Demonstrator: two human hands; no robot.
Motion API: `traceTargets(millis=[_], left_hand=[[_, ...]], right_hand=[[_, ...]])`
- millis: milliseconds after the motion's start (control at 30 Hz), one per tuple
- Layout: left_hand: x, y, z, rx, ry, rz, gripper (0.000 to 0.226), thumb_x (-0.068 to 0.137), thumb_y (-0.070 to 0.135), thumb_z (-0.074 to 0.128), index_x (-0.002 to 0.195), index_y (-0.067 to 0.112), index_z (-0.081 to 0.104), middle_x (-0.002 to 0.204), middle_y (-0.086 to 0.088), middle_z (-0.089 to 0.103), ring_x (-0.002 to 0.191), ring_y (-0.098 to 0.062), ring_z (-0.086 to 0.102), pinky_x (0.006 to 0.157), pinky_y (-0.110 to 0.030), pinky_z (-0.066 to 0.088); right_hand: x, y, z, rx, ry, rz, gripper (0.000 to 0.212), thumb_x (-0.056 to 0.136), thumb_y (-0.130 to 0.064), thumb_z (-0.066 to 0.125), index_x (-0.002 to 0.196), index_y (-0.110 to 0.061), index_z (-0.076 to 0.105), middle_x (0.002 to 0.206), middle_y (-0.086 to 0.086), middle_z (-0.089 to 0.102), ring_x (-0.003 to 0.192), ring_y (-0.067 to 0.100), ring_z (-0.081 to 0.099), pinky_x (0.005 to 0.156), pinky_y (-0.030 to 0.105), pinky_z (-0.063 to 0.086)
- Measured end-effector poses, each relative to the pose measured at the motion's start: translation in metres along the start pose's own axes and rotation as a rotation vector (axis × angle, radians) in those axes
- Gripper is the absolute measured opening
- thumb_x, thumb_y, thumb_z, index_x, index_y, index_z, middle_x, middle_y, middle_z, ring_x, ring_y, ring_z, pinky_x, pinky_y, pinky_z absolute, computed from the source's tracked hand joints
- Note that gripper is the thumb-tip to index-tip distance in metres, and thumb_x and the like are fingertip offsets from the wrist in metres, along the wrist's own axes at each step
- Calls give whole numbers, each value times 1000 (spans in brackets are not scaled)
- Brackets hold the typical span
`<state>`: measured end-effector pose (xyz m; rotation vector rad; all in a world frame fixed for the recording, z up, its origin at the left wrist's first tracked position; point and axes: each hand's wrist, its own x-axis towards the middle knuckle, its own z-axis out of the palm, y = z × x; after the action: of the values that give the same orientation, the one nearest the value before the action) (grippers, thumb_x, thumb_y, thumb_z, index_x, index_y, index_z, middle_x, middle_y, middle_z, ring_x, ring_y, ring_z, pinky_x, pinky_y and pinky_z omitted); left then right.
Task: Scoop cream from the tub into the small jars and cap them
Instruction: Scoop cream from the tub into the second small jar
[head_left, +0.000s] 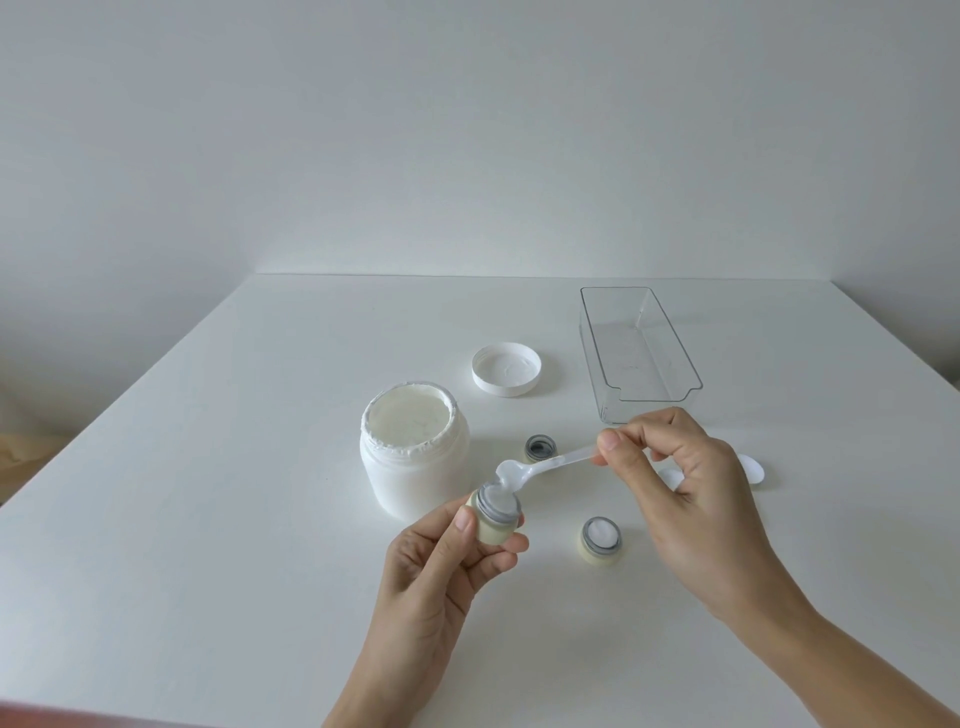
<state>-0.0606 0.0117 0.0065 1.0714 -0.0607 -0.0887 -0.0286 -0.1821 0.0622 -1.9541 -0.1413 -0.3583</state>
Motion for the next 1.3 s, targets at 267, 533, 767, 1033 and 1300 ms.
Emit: traceTargets(millis=[267, 533, 767, 1033, 1300], left_hand=[[0, 0, 1, -22, -28, 2, 48, 76, 50, 77, 100, 8, 76, 88, -15, 73, 76, -18, 71, 72, -26, 57], [1, -2, -2, -30, -32, -9, 49, 76, 53, 76, 93, 7, 77, 82, -15, 73, 72, -18, 70, 70, -27, 57], [2, -2, -3, -43, -33, -25, 52, 74, 54, 77, 92, 5, 77, 81, -17, 73, 70, -19, 71, 69, -27, 58], [2, -2, -2, -45, -20, -16, 51, 76, 53, 76, 94, 5, 77, 83, -16, 73, 73, -19, 70, 71, -28, 57], [2, -3, -2, -58, -23, -3, 49, 78, 50, 76, 100, 6, 76, 81, -13, 72, 77, -19, 69, 74, -28, 57]], right_hand=[[-1, -2, -1, 12, -8, -15, 26, 87, -44, 59, 70, -28, 70, 78, -12, 60, 85, -4, 53, 76, 3, 34], [-2, -4, 1, 10, -5, -47, 20, 85, -39, 56, 72, -31, 69, 79, -16, 57, 85, -1, 54, 72, 5, 36], [-2, -6, 1, 37, 4, -42, 20, 85, -38, 56, 72, -30, 70, 79, -18, 58, 86, -2, 54, 73, 3, 35], [-1, -6, -1, 38, 2, -38, 21, 86, -36, 57, 72, -29, 71, 80, -20, 58, 85, -2, 55, 75, 3, 35], [-3, -13, 0, 4, -94, -73, 22, 84, -43, 56, 70, -32, 69, 81, -12, 56, 81, 9, 57, 61, 21, 38]])
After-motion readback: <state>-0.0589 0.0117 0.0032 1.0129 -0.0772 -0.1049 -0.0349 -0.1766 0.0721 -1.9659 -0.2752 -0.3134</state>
